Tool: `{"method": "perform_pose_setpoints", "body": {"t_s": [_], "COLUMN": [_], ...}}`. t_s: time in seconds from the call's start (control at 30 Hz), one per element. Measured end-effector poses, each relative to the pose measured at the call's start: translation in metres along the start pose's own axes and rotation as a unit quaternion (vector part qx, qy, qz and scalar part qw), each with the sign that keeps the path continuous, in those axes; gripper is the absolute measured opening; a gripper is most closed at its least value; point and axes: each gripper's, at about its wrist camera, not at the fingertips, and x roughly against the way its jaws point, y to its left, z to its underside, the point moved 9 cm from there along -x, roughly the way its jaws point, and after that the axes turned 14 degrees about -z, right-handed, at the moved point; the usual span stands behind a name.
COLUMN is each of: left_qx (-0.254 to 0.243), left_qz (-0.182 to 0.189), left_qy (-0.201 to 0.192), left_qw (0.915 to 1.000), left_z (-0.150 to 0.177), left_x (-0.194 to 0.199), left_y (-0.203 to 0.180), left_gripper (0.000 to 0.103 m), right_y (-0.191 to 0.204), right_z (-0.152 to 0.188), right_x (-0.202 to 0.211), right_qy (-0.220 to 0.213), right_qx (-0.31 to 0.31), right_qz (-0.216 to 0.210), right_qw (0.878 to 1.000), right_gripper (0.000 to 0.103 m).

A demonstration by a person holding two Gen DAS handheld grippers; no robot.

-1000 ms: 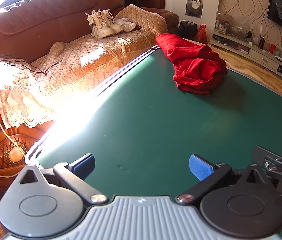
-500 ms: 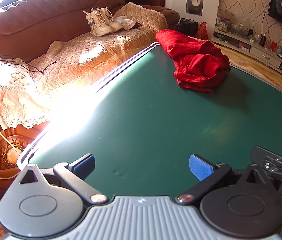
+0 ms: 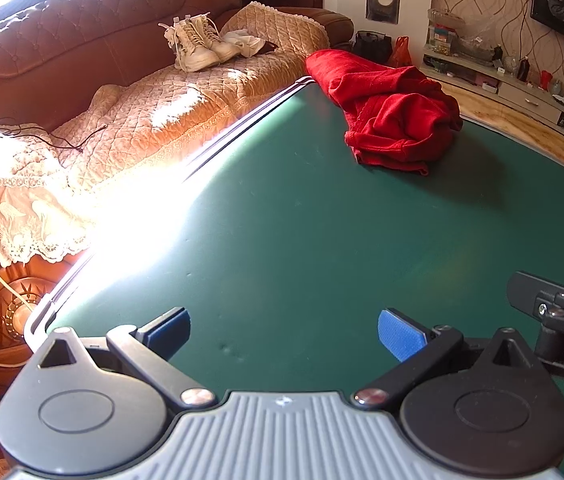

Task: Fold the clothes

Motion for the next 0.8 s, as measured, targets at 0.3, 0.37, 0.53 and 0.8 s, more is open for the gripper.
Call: {"method": "perform_pose_setpoints", "body": {"t_s": [0.3, 0.37, 0.53, 0.8], "left_qx": [-0.002, -0.003, -0.008, -0.007], "left_qz": [0.011, 0.018, 0.028, 0.040], "left_qy": [0.002, -0.001, -0.008, -0.010], "left_qw": [0.9999, 0.9998, 0.9995, 0.9991], "left_z": [0.000, 0.000, -0.003, -0.008], "left_x": [-0.007, -0.008, -0.010, -0.020], "left_y": [-0.004, -0.006, -0.012, -0.022], "left_gripper": [0.103, 0.103, 0.103, 0.103], "right_y": [-0.001, -0.002, -0.003, -0.005], "right_z": [-0.008, -0.014, -0.027, -0.042], "right_x": [-0.006, -0.009, -0.020, -0.054], "right_qy": [-0.005, -0.006, -0.008, 0.021], "right_qx": [0.026, 0.031, 0.034, 0.028], "right_qz": [0.031, 0.037, 0.026, -0.012], "right_qw": [0.999, 0.999, 0.999, 0.999], "right_gripper": [0.103, 0.103, 0.103, 0.103]}}
